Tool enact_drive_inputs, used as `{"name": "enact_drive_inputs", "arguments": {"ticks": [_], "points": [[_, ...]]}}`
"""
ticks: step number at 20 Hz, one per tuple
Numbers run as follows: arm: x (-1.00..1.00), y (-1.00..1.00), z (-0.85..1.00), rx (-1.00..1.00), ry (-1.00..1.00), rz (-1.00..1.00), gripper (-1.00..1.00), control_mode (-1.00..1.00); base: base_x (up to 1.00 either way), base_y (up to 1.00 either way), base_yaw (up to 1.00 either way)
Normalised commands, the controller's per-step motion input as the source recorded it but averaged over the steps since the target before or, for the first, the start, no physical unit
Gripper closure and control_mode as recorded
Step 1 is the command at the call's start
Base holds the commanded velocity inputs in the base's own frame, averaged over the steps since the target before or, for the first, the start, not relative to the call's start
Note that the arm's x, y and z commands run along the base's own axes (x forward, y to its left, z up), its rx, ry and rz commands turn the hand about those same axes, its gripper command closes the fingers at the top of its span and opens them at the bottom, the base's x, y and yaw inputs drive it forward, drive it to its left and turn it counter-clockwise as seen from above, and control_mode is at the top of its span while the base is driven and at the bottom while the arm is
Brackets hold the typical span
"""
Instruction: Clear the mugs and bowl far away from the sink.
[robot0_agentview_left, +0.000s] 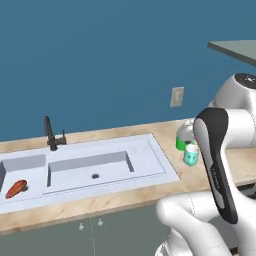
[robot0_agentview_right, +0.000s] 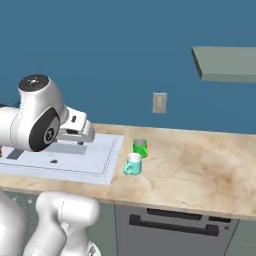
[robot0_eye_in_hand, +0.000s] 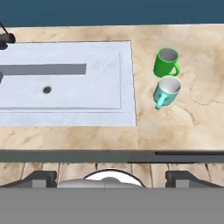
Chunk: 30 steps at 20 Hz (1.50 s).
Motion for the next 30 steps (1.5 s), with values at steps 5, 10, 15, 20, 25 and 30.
{"name": "enact_drive_inputs", "arguments": {"ticks": [5,10,15,20,25,30], "points": [[0.00,0.00,0.00,0.00,0.00,0.00,-1.00,1.00,0.08,-0.06,-0.32],[0.00,0.00,0.00,0.00,0.00,0.00,-1.00,1.00,0.24,0.14,-0.25],[0.00,0.00,0.00,0.00,0.00,0.00,-1.00,1.00,0.47,0.01,-0.22],[0.00,0.00,0.00,0.00,0.00,0.00,-1.00,1.00,0.40,-0.01,-0.15],[0.00,0.00,0.00,0.00,0.00,0.00,-1.00,1.00,0.18,-0.01,-0.22],[0.00,0.00,0.00,0.00,0.00,0.00,-1.00,1.00,0.13,0.00,-0.24]]}}
